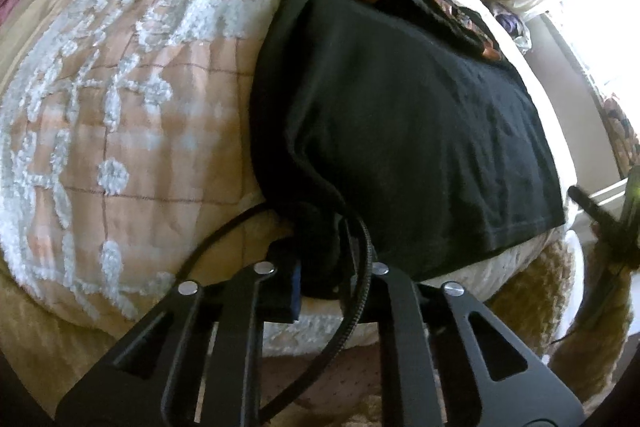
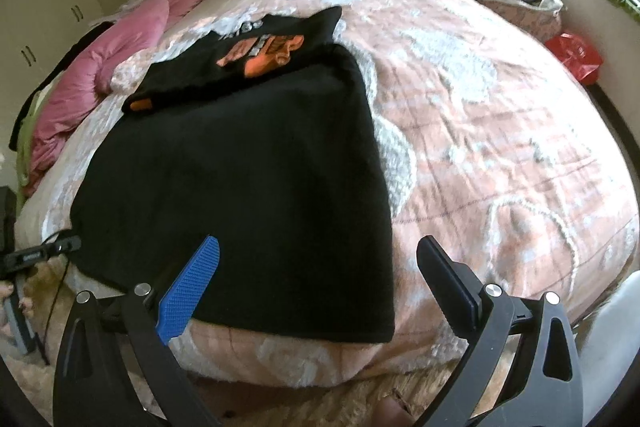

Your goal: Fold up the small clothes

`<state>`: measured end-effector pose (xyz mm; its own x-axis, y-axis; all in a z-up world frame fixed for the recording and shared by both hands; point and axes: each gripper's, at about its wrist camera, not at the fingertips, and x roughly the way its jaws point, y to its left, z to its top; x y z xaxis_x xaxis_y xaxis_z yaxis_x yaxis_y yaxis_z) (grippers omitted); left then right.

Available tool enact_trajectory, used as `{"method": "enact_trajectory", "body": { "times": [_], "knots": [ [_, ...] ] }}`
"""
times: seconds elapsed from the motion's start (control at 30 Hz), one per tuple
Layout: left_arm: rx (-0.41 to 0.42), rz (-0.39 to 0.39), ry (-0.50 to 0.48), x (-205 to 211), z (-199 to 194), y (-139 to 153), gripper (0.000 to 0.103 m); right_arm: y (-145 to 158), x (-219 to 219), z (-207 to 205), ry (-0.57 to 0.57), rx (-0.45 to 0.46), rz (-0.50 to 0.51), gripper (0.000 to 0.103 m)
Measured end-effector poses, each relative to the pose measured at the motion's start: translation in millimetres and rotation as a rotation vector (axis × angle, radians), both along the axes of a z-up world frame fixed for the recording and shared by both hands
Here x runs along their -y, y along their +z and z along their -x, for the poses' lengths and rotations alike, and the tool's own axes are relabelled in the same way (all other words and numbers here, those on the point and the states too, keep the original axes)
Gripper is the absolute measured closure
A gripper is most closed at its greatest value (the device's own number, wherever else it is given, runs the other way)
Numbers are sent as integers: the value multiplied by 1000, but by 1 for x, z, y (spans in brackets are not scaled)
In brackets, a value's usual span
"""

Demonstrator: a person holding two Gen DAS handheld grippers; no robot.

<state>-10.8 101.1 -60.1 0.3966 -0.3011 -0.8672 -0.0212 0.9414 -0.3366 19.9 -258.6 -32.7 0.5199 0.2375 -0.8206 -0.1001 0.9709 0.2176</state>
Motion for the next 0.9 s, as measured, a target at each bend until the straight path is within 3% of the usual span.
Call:
{"method": "enact_trajectory", "body": {
  "times": [0.07, 0.13, 0.37, 0.4, 0.43, 0.5, 0.53, 0.9],
  "knots": [
    [22, 23, -5, -1, -1, 6, 98, -3, 0, 2, 3, -15, 17, 8],
    [45, 44, -7, 0, -3, 15, 99, -7, -1, 2, 12, -40, 26, 32],
    [122, 86, -18, 3, -8, 42, 99, -23, 1, 3, 10, -86, 61, 35],
    [127, 95, -15, 6, -12, 44, 99, -23, 0, 3, 15, -84, 73, 46],
    [137, 110, -8, 5, -14, 47, 99, -23, -1, 4, 22, -77, 90, 72],
    [148, 123, 1, 4, -14, 51, 99, -18, 1, 6, 30, -58, 73, 91],
    [155, 135, 8, 1, -15, 53, 99, -12, 1, 8, 42, -39, 63, 95],
    [220, 273, 68, -18, -30, 85, 99, 54, 9, 0, 56, 163, -78, 96]
  ]
}}
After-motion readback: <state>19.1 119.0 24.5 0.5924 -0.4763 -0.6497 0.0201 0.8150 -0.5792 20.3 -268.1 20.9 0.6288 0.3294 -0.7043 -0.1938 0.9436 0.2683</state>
